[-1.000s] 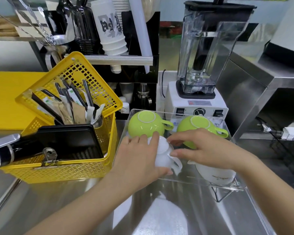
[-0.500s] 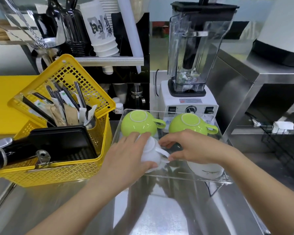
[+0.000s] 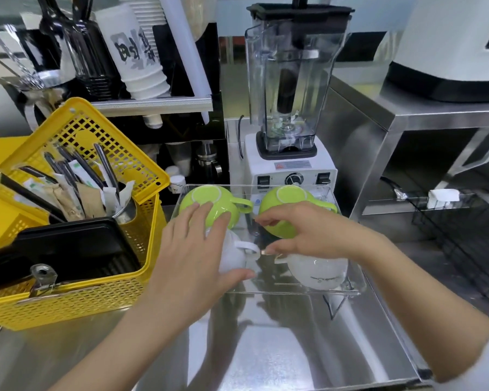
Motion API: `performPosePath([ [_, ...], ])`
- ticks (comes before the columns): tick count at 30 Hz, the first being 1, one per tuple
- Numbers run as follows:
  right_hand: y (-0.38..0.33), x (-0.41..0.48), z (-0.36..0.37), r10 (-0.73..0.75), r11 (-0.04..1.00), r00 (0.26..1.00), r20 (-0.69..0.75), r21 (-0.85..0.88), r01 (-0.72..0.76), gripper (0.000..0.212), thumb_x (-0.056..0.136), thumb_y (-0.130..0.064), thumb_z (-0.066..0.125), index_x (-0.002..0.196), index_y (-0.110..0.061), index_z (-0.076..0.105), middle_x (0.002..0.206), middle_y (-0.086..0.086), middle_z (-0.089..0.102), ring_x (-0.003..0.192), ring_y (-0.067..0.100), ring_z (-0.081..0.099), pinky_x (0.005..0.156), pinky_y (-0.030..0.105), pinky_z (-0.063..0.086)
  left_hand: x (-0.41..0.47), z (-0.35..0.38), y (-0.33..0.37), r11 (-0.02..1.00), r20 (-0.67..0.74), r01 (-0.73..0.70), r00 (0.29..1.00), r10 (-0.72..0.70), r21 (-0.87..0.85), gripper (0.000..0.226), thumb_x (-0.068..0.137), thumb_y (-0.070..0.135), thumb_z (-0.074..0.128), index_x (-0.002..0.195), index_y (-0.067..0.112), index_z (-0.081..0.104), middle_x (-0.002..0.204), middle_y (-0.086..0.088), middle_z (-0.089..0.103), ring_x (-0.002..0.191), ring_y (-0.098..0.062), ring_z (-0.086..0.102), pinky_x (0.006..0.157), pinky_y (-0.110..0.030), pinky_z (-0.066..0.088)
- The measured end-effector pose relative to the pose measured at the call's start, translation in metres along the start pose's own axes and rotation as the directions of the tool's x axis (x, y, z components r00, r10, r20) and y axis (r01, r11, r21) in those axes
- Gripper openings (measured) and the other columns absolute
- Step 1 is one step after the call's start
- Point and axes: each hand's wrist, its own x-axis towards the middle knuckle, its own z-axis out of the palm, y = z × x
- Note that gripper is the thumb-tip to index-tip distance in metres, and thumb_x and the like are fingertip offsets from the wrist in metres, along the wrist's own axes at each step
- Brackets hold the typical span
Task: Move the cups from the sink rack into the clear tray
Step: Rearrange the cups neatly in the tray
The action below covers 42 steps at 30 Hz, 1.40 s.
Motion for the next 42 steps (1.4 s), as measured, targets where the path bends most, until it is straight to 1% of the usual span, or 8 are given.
performPosePath([
  [6, 0.024, -0.026, -0.019, 0.115, 0.993, 0.989, 0.097, -0.034, -0.112, 0.074, 0.071, -0.042, 0.074, 0.136, -0.030, 0.039, 0.140, -0.014, 0.045, 0.127, 0.006, 0.041, 0.100, 0.019, 0.031, 0.009, -0.003, 0.039, 0.946, -0.065, -0.146, 0.989, 0.133, -0.291, 0.053, 0.078, 0.056, 0.046, 0.112, 0.017, 0.057, 0.108, -0.003, 0.062, 0.099, -0.015, 0.045, 0.081, -0.026, 0.030],
  [9, 0.031, -0.037, -0.019, 0.152, 0.988, 0.980, 0.129, -0.047, -0.147, 0.081, 0.069, -0.041, 0.076, 0.138, -0.030, 0.036, 0.141, -0.013, 0.043, 0.129, 0.007, 0.039, 0.104, 0.022, 0.031, 0.018, 0.003, 0.059, 0.913, 0.064, -0.130, 0.984, 0.167, -0.387, 0.061, 0.079, 0.058, 0.051, 0.128, 0.023, 0.045, 0.124, 0.002, 0.051, 0.115, -0.017, 0.044, 0.090, -0.023, 0.027],
  [12, 0.036, -0.045, -0.015, 0.179, 0.984, 0.976, 0.122, -0.022, -0.178, 0.083, 0.067, -0.039, 0.078, 0.138, -0.029, 0.037, 0.140, -0.011, 0.045, 0.128, 0.009, 0.040, 0.104, 0.025, 0.033, 0.029, 0.017, 0.068, 0.942, 0.228, -0.093, 0.958, 0.172, -0.321, 0.069, 0.079, 0.054, 0.058, 0.136, 0.024, 0.032, 0.136, 0.003, 0.043, 0.125, -0.017, 0.038, 0.098, -0.027, 0.027],
  [18, 0.042, -0.052, -0.006, 0.216, 0.976, 0.973, 0.077, -0.019, -0.215, 0.076, 0.062, -0.037, 0.080, 0.126, -0.027, 0.042, 0.125, -0.005, 0.054, 0.112, 0.017, 0.051, 0.097, 0.041, 0.043, 0.033, 0.026, 0.077, 0.979, 0.294, -0.122, 0.941, 0.166, -0.160, 0.058, 0.077, 0.054, 0.059, 0.122, 0.022, 0.044, 0.120, 0.000, 0.060, 0.110, -0.026, 0.050, 0.083, -0.033, 0.029],
  [23, 0.051, -0.052, -0.006, 0.203, 0.979, 0.973, 0.107, -0.017, -0.202, 0.086, 0.064, -0.037, 0.079, 0.136, -0.037, 0.031, 0.141, -0.011, 0.042, 0.128, 0.019, 0.037, 0.108, 0.043, 0.032, 0.035, 0.020, 0.066, 0.965, 0.337, -0.139, 0.918, 0.210, -0.222, 0.036, 0.087, 0.027, 0.052, 0.121, 0.021, 0.042, 0.116, -0.006, 0.062, 0.106, -0.031, 0.055, 0.082, -0.040, 0.045],
  [26, 0.053, -0.051, -0.010, 0.152, 0.987, 0.982, 0.114, -0.065, -0.145, 0.086, 0.068, -0.026, 0.077, 0.140, -0.033, 0.030, 0.144, -0.009, 0.036, 0.134, 0.012, 0.027, 0.113, 0.038, 0.021, 0.041, 0.015, 0.050, 0.924, 0.397, -0.135, 0.874, 0.282, -0.358, 0.053, 0.080, 0.000, 0.043, 0.123, 0.032, 0.041, 0.116, 0.002, 0.064, 0.106, -0.022, 0.059, 0.084, -0.040, 0.049],
  [33, 0.053, -0.050, -0.009, 0.174, 0.981, 0.983, 0.056, -0.093, -0.169, 0.084, 0.067, -0.031, 0.078, 0.138, -0.027, 0.031, 0.139, -0.005, 0.038, 0.131, 0.012, 0.029, 0.103, 0.028, 0.021, 0.067, 0.018, 0.047, 0.797, 0.223, -0.576, 0.766, 0.604, -0.180, 0.091, 0.075, -0.007, 0.056, 0.127, 0.055, 0.015, 0.157, 0.009, 0.013, 0.139, -0.022, 0.026, 0.104, -0.037, 0.027],
  [42, 0.060, -0.066, 0.004, 0.230, 0.972, 0.971, -0.058, 0.063, -0.226, 0.076, 0.064, -0.044, 0.077, 0.127, -0.037, 0.035, 0.116, -0.020, 0.053, 0.116, 0.006, 0.031, 0.097, 0.022, 0.015, 0.080, 0.003, 0.063, 0.740, 0.398, -0.637, 0.635, 0.662, -0.215, 0.081, 0.080, -0.002, 0.046, 0.138, 0.049, 0.020, 0.157, 0.017, -0.003, 0.140, -0.011, 0.015, 0.109, -0.030, 0.022],
])
